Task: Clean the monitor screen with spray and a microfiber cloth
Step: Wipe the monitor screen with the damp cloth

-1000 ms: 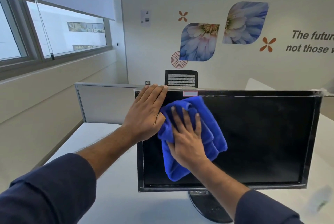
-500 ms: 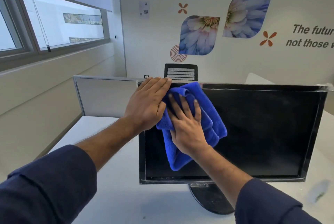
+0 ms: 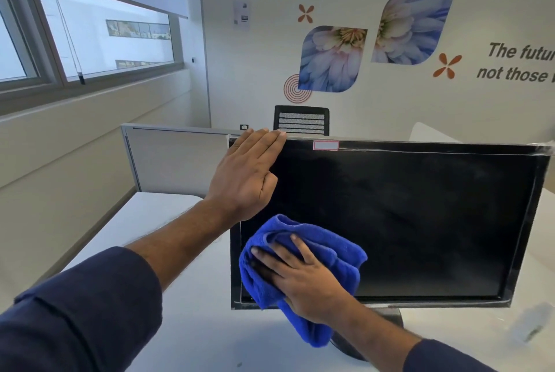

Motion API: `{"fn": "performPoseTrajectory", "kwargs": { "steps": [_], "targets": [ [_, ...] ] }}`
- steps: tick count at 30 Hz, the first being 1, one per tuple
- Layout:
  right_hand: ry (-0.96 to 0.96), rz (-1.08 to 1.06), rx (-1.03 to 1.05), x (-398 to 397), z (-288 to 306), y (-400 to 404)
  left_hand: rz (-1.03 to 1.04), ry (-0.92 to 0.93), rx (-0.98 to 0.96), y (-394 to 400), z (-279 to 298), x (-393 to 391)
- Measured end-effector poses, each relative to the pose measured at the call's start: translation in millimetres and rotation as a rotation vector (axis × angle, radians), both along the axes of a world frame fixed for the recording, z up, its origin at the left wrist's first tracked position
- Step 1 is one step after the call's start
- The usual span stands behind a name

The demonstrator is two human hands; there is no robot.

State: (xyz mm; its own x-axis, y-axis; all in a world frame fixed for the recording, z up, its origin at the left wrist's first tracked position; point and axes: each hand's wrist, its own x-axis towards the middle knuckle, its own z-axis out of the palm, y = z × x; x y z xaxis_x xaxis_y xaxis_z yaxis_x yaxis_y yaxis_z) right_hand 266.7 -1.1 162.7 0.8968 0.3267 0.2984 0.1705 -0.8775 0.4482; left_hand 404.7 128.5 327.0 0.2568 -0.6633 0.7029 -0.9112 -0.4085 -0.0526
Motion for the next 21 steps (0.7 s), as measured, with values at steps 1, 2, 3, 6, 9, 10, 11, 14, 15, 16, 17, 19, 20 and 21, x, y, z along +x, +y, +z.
{"fn": "performPoseTrajectory", "kwargs": {
  "steps": [1, 2, 3, 6, 9, 10, 11, 14, 15, 16, 17, 19, 20, 21],
  "targets": [
    [-0.012, -0.001, 0.003, 0, 6, -2, -0.003, 0.001, -0.003, -1, 1, -1],
    [-0.041, -0.017, 0.022, 2, 14, -3, -0.007, 0.000, -0.010, -2, 2, -2],
    [-0.085, -0.049, 0.055, 5, 24, -3, -0.013, -0.004, -0.020, -3, 3, -3],
    [-0.221, -0.170, 0.180, 20, 53, 1, -0.017, -0.007, -0.051, -5, 5, -6],
    [-0.241, -0.198, 0.270, 31, 64, 12, -0.016, 0.010, -0.066, -4, 3, -8],
    [-0.228, -0.196, 0.285, 31, 60, 17, -0.014, 0.012, -0.065, -4, 3, -8],
    [-0.210, -0.190, 0.288, 30, 52, 20, -0.010, 0.014, -0.060, -4, 2, -9],
    [-0.097, -0.149, 0.231, 17, 17, 28, 0.009, 0.003, -0.036, -3, -1, -9],
    [-0.047, -0.134, 0.198, 11, 4, 28, 0.019, -0.001, -0.027, -3, -2, -9],
    [0.003, -0.118, 0.162, 4, -7, 28, 0.030, -0.003, -0.017, -3, -3, -9],
    [0.052, -0.102, 0.126, -2, -17, 28, 0.043, -0.004, -0.007, -4, -5, -9],
    [0.137, -0.079, 0.074, -14, -30, 29, 0.061, -0.010, -0.002, -5, -7, -9],
    [0.164, -0.073, 0.061, -18, -34, 29, 0.065, -0.012, -0.005, -6, -7, -10],
    [0.179, -0.070, 0.057, -22, -37, 28, 0.067, -0.012, -0.007, -6, -8, -10]
  ]
}}
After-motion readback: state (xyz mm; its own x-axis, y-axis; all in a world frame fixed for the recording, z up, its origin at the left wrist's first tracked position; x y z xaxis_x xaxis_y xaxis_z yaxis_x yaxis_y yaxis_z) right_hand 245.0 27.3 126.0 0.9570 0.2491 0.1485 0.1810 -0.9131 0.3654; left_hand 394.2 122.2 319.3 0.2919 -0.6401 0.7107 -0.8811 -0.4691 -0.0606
